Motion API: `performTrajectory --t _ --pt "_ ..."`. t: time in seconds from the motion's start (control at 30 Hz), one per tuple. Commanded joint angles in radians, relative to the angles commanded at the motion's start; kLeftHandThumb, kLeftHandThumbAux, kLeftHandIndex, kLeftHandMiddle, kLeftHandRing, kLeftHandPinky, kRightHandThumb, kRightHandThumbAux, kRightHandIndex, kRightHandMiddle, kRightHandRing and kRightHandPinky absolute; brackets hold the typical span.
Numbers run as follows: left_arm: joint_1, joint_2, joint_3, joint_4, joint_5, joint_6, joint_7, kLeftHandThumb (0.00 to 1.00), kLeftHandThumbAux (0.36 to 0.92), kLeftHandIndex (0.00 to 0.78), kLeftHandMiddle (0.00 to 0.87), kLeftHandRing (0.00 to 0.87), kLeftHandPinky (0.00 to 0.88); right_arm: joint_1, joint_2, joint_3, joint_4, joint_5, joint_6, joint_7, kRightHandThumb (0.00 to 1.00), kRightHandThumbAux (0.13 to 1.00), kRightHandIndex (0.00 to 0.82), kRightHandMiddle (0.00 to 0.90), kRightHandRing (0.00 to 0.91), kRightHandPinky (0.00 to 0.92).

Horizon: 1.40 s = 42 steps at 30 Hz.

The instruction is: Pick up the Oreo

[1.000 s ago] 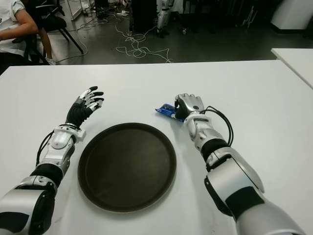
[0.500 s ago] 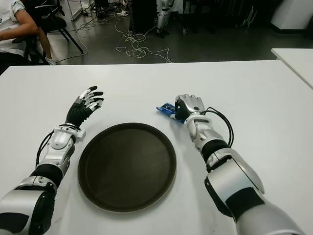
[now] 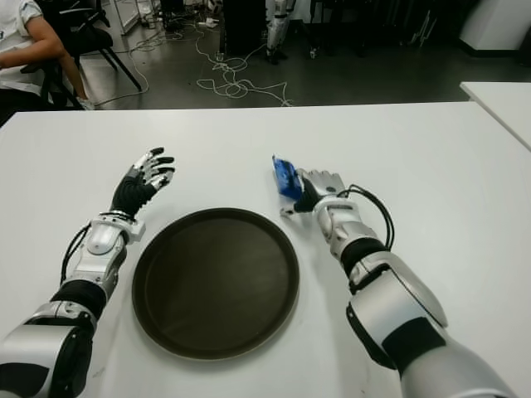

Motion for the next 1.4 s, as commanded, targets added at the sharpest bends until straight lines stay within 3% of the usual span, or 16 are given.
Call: performTrajectory --t 1.23,1.4 --pt "0.0 -0.006 0.001 -0.007 -0.006 0.013 -0.005 0.073 0.635 0.113 0.216 0.217 0.223 0.0 0.002 0.016 -0.004 0.005 0.027 0.005 0.0 0.585 0.129 0.137 0.129 0.092" --pt "-0.001 -0.004 -0.001 -0.005 -0.004 0.009 -0.007 0.069 0.616 0.118 0.221 0.227 0.243 -0.001 0.002 0.019 -0.004 0.002 0.027 0.009 0.0 0.594 0.13 0.14 0.139 0.092"
